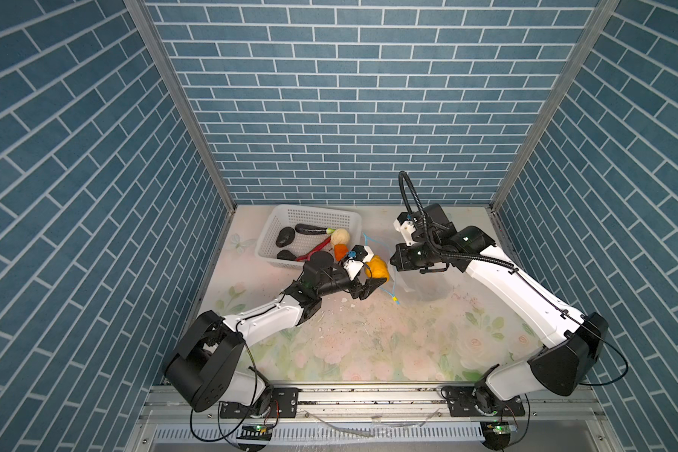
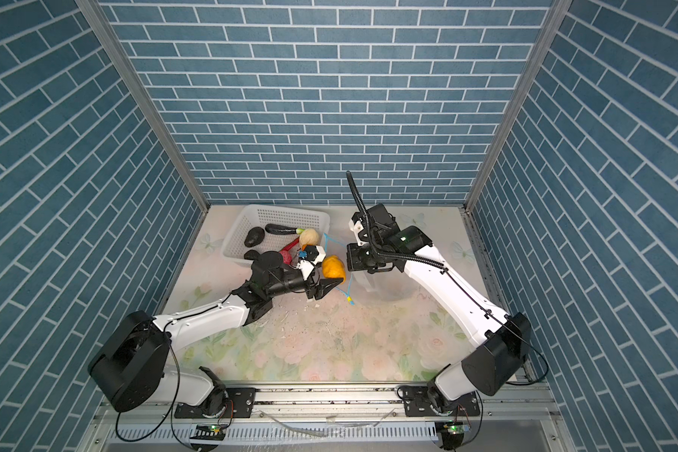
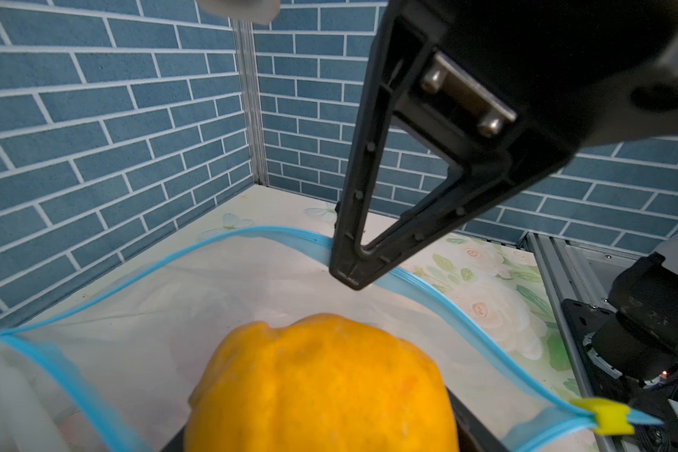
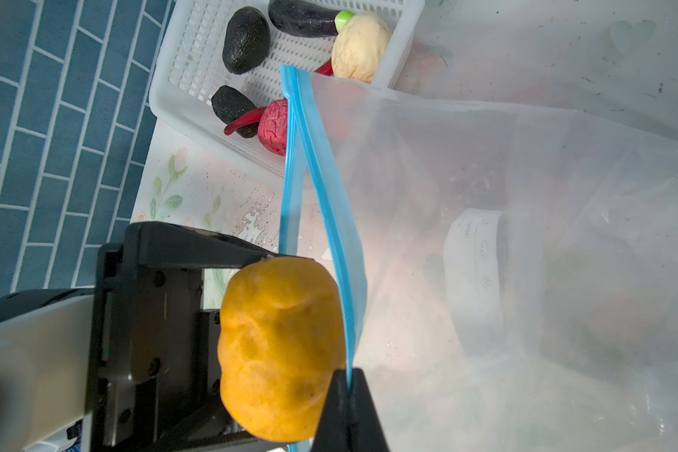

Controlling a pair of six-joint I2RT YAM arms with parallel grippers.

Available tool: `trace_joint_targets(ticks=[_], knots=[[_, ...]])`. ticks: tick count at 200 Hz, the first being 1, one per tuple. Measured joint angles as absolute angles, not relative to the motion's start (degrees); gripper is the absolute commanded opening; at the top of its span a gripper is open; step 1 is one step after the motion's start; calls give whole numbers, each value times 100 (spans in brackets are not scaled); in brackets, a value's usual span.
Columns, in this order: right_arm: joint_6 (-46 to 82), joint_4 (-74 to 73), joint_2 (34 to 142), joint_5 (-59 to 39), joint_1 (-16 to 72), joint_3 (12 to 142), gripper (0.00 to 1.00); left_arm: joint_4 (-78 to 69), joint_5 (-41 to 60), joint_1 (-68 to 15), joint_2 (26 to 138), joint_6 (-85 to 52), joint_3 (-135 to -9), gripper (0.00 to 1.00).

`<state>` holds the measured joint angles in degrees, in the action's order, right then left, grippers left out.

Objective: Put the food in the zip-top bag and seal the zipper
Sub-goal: 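Carry the lemon with the left gripper over the bag mouth beside the right gripper, then open the left gripper to drop the lemon into the bag, then move the left gripper back over the basket above the white bun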

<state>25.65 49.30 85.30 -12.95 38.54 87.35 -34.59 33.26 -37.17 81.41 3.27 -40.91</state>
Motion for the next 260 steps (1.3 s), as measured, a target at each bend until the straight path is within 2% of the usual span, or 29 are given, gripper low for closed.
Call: trace_joint_targets(ticks=[66, 145, 174, 227, 260], knots=[[2565, 4928, 8538, -1323, 3854, 8735, 0, -3435, 3299, -3743, 8141, 397, -4091, 87], [2565, 4923, 8560, -1334, 3854, 8735, 0, -3411, 3247, -3750, 8141, 451, -4091, 90], [2565, 4923, 8560, -1330, 3854, 8735, 0, -3417, 3212, -3750, 8132, 395, -4091, 95], [2567, 4917, 8560, -1258, 3854, 8735, 0, -3293, 2764, -3754, 7955, -51, -4141, 97], [2567, 4814, 8560, -1199, 3850, 8680, 0, -2683, 2375, -3756, 7850, -478, -4567, 99]])
